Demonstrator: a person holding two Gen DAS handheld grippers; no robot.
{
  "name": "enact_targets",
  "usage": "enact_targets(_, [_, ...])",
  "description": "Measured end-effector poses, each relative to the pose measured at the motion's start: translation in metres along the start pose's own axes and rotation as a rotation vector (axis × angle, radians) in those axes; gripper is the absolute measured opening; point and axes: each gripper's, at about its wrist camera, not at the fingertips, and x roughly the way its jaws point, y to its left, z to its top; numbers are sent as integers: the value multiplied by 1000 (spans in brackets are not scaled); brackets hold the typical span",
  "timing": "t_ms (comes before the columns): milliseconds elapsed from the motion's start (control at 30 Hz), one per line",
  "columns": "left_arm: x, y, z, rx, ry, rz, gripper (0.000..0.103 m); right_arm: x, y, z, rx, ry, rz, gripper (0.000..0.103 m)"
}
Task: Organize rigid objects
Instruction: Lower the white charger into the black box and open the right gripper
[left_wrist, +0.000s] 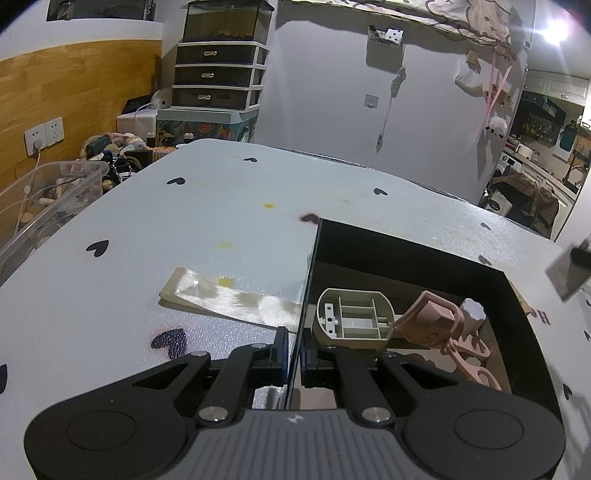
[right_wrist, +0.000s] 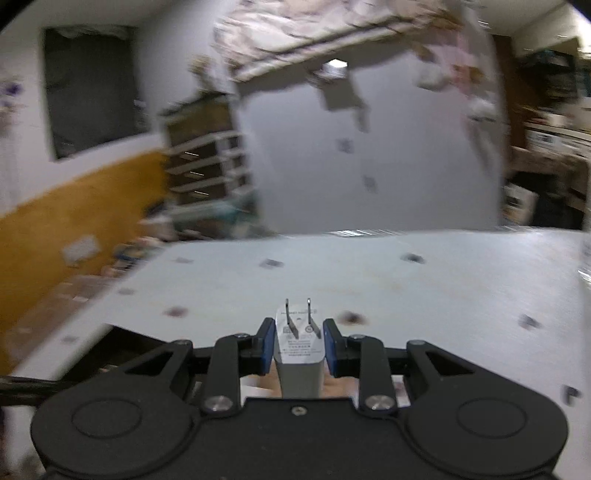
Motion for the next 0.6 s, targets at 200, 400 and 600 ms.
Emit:
enact_targets(200, [0, 0, 1, -6, -1, -12, 6, -1, 57, 5, -33, 62, 311, 28])
enact_targets(400, [-4, 4, 1, -13, -6, -31, 6, 25, 109, -13, -168, 203, 502, 28])
enact_targets(600, [-5, 9, 1, -16, -7, -54, 6, 52, 138, -36, -261, 311, 620, 28])
